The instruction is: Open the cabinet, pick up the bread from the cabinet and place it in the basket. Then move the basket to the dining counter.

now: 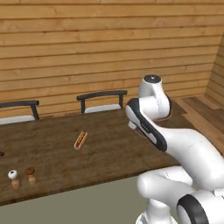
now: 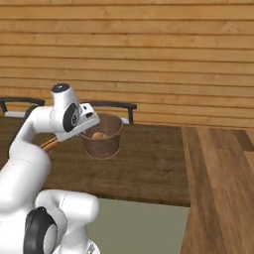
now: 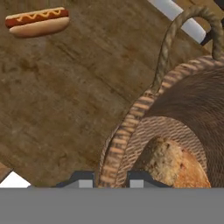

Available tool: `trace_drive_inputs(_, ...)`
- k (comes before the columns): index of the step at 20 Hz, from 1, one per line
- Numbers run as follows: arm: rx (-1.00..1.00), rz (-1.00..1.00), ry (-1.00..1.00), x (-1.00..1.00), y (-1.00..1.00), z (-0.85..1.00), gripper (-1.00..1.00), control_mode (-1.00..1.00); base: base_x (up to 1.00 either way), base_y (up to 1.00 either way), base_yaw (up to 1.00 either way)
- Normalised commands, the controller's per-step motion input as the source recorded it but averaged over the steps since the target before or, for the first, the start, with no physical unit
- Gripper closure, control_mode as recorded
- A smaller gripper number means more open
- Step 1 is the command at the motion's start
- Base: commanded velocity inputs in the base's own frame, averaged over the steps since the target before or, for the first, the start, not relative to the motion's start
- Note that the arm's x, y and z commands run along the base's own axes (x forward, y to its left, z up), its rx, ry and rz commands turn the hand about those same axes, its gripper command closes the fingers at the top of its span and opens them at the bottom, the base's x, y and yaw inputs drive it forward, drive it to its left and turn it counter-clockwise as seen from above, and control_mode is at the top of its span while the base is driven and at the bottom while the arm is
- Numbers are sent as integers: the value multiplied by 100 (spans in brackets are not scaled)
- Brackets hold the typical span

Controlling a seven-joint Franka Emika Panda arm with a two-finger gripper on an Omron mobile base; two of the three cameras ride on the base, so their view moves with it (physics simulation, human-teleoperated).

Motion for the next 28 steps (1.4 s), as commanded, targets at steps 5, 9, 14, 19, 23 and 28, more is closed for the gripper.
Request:
trace_drive_inputs(5, 0, 0, 0, 100, 0, -75, 100, -100, 0, 0, 0)
trace_drive_inputs(9, 0, 0, 0, 75, 0, -67, 100, -100, 0, 0, 0)
trace_drive_inputs(14, 4, 0, 0, 34, 0, -62, 100, -100, 0, 0, 0)
trace_drive_inputs(19, 4, 0, 0, 2, 0, -31, 100, -100, 0, 0, 0)
trace_drive_inputs(23, 1, 0, 4, 0, 1, -32, -100, -100, 0, 0, 0)
trace_drive_inputs(28, 0, 0, 0, 0, 2, -2, -100, -100, 0, 0, 0)
